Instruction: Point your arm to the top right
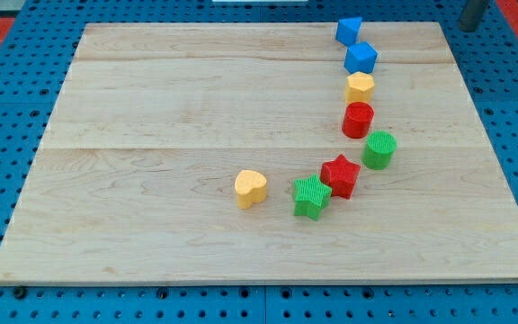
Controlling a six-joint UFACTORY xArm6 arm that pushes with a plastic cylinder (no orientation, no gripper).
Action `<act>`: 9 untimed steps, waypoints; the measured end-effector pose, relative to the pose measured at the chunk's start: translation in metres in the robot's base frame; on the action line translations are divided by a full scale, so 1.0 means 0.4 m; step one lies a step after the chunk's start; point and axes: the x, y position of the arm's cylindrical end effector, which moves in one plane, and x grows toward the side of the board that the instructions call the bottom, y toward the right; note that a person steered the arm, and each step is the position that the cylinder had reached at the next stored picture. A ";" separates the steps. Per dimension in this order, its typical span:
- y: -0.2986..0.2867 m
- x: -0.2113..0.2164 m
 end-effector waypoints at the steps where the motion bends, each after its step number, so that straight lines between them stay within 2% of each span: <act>1: 0.019 0.017; 9: 0.029 0.028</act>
